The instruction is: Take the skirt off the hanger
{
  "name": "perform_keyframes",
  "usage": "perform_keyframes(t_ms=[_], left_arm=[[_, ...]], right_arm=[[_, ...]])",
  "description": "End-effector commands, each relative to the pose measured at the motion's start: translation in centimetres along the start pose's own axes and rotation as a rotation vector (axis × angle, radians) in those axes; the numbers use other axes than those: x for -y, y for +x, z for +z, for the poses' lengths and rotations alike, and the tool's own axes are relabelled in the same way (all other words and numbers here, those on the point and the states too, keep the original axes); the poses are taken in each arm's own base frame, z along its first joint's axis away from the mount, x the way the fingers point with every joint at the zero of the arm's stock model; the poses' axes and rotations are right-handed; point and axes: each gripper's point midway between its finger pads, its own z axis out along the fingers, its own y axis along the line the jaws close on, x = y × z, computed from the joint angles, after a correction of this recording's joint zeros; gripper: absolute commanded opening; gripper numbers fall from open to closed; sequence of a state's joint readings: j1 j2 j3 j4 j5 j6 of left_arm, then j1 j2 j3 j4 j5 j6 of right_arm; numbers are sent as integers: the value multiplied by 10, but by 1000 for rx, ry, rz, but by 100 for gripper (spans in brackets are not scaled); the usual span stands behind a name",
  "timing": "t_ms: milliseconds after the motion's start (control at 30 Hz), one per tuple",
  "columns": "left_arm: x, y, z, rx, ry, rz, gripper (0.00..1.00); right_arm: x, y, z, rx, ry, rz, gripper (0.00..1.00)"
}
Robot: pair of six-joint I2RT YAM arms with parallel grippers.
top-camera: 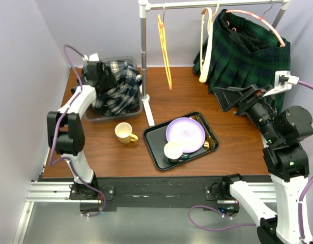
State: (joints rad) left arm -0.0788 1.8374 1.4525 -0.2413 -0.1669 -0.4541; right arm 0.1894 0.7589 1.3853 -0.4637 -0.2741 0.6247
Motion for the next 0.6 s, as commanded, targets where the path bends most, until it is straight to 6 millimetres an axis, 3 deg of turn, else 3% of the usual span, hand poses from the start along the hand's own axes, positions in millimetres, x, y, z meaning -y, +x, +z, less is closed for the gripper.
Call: perform_keyframes(t_ms=[0,67,100,167,200,267,300,333,467,567], left_arm=[[18,-107,-73,217,63,31,93],[1,-121,-81,240,25,17,97],[-23,-129,-82,247,-12,-19,97],[-49,-124,-76,224,-30,-68,97],[-69,-133,-79,244,-22,-118,96],[-91,-118,-72,221,-6,-169,94],[-101,-127,-76,255,48,-223,93],[-111,-109,-68,222,60,-256,93],[-126,-92,-51,218,179,-348,93],[-137,-77,-29,181,177,-365,94]], right_arm=[[-4,-5,-4,23,-9,-20,99],[-4,-5,-5,25,-8,-23,99],[-5,-7,-7,28,-7,-23,99],[-6,-6,-8,28,-10,-29,99],[-7,-8,-9,33,-10,-31,99],[-7,-7,-9,30,-13,-30,99],[-8,-6,-9,27,-17,-30,99],[-9,-6,-10,29,-20,-30,99],[-11,-7,-11,30,-28,-31,99],[-13,-8,-12,30,-34,-32,99]])
